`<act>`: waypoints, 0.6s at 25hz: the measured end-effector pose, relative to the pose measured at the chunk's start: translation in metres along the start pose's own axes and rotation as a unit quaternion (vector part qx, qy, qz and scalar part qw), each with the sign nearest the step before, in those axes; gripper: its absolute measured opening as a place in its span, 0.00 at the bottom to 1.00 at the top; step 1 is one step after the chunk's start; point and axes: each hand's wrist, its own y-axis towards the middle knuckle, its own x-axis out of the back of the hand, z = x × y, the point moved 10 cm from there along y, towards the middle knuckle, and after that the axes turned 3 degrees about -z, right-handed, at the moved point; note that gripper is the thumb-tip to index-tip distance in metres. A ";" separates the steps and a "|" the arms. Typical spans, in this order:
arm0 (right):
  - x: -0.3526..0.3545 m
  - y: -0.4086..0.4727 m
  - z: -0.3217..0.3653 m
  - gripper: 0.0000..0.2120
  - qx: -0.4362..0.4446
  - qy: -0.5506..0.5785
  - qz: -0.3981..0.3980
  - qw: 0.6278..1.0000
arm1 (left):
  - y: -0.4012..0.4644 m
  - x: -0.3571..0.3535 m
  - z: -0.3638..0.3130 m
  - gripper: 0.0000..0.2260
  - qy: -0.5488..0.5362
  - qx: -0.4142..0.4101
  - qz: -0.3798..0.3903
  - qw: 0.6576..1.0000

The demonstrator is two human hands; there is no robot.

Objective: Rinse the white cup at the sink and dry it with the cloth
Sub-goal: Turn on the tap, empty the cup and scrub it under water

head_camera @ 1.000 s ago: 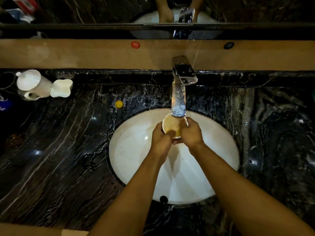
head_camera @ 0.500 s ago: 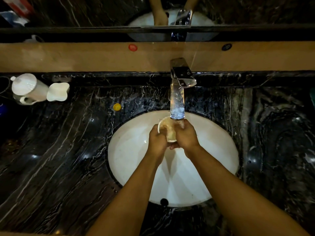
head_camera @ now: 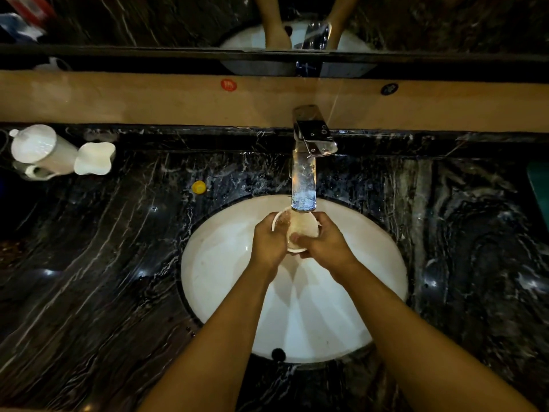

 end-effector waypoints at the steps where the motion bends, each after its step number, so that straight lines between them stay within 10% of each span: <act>1: 0.005 0.002 0.002 0.18 0.008 -0.030 -0.010 0.999 | -0.001 -0.004 0.000 0.08 0.000 0.005 0.044 0.999; 6: 0.016 0.007 0.015 0.08 0.034 -0.039 -0.080 0.995 | -0.008 -0.014 -0.001 0.18 -0.082 0.032 0.131 0.987; 15: -0.004 0.005 -0.003 0.19 -0.028 0.084 -0.035 0.995 | -0.015 -0.003 -0.013 0.17 -0.042 -0.060 -0.068 0.995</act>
